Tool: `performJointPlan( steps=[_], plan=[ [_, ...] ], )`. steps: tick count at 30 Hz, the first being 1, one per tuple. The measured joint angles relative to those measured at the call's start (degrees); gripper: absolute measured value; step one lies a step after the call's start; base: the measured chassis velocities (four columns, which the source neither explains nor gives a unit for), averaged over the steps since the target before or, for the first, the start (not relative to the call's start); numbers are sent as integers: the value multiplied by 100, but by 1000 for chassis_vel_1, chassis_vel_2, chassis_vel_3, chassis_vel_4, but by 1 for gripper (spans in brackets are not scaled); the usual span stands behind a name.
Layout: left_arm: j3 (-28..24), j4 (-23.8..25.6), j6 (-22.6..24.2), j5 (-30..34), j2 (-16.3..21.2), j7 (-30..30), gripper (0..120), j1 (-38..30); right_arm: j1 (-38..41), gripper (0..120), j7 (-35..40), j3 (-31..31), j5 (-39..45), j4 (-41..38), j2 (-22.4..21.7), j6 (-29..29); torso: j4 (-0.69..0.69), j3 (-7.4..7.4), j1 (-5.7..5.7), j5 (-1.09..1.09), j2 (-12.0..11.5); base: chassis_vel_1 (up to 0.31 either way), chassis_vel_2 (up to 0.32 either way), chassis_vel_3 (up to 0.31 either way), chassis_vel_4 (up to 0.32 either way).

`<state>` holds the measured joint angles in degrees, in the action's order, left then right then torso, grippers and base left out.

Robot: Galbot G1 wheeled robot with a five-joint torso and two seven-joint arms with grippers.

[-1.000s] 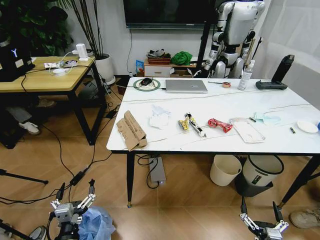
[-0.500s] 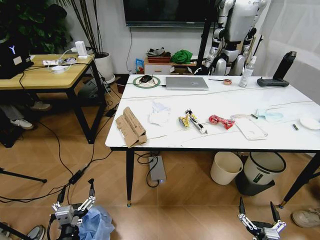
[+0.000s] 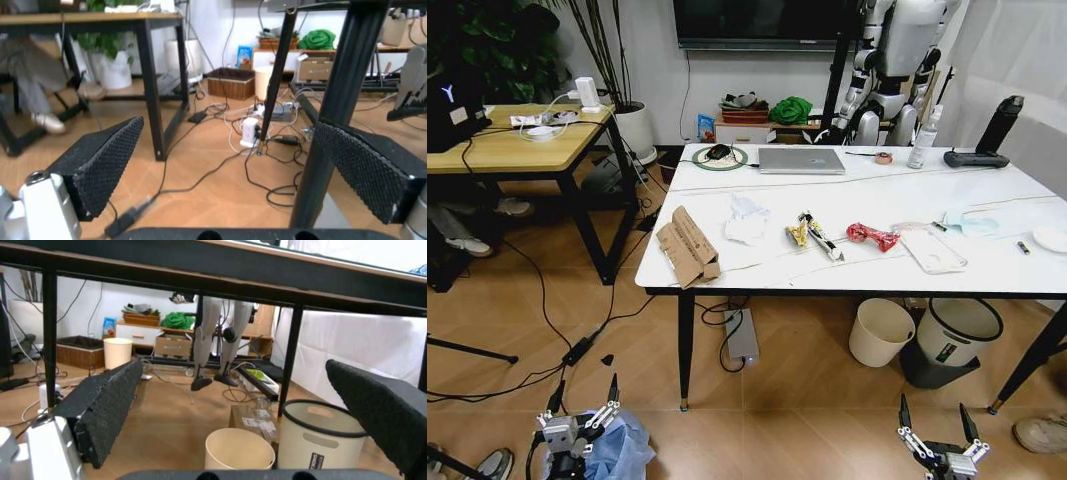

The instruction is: Pick up the trash bin and place the trash from the table into it.

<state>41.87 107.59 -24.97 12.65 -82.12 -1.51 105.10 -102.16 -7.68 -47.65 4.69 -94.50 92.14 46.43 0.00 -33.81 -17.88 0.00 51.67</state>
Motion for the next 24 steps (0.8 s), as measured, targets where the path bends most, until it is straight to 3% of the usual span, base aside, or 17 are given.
performJointPlan(
  steps=[8, 16, 24],
  plan=[
    [110, -146, -203, -383, 64, -17, 100, -307, 64, 100, 2, -44, 24, 54, 0, -1, -1, 159, 111, 0, -271, 0, 0, 0, 0],
    [-52, -102, 259, 9, 61, 29, 100, -206, 118, 100, 2, -52, 25, 120, 0, -3, 0, 286, 197, 0, -483, 0, 0, 0, 0],
    [-71, -492, 425, 176, 83, 13, 100, -131, 157, 100, 1, -47, 12, 233, 0, -4, 0, 388, 278, 0, -666, 0, 0, 0, 0]
  ],
)
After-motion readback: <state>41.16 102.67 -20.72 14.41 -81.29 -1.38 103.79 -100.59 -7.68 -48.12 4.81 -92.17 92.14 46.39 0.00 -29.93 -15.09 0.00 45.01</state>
